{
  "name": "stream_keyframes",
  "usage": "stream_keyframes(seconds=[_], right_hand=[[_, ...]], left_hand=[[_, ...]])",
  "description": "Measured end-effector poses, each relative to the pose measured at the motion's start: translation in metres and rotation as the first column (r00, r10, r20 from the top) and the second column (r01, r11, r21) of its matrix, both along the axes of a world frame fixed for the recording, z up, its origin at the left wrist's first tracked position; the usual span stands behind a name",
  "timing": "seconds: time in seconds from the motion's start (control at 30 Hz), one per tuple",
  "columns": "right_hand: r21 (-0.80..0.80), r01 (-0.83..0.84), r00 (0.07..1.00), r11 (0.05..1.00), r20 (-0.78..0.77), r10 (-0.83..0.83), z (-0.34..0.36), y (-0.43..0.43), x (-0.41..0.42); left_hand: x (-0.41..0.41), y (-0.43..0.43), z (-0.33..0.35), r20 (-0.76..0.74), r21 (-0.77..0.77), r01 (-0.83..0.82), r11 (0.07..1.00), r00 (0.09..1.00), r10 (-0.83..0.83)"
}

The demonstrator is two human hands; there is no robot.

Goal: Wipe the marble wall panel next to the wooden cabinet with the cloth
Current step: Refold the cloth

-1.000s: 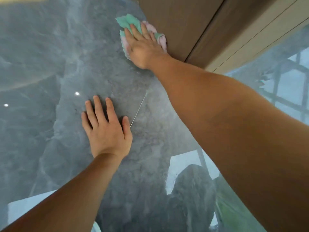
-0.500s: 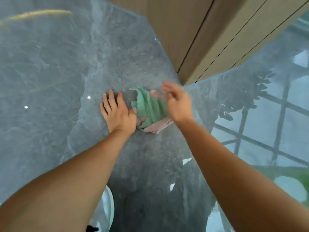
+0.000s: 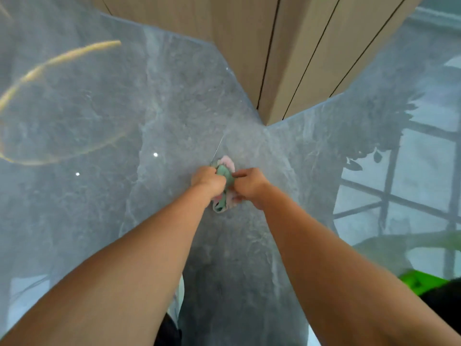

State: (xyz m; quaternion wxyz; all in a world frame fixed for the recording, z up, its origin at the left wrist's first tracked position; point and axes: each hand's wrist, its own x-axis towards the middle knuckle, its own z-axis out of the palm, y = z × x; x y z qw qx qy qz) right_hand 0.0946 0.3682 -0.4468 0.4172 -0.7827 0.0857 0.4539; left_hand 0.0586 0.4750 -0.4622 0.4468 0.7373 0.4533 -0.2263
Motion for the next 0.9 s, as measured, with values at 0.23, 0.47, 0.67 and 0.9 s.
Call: stream_keyframes(seconds=[0.23,0.47,0.67,0.9], right_hand=[[0.316,0.483,0.819,0.817,-0.492,-0.294,0.088,-0.042,-0.028],[0.282,0.683,0.701,0.674,-0.513,-0.496,0.275,-0.111,-0.078],[0.128,0.746,0.639,0.653,-0.411,-0.650,0.411,-0.210,-0.093],[0.096,0.882,0.460,0.461,-0.384,-0.800,0.462,-0.363,-0.117]], left_hand=[[-0.024,-0.012,0.112,-0.150,-0.439,-0.399,0.805,0.916,0.372],[-0.051,-0.088,0.308,-0.110,-0.447,-0.127,0.885,0.990,0.087],[-0.070,-0.160,0.433,-0.129,-0.543,-0.094,0.834,0.991,0.027],[-0.066,-0.317,0.445,-0.020,-0.584,0.133,0.801,0.984,-0.178]])
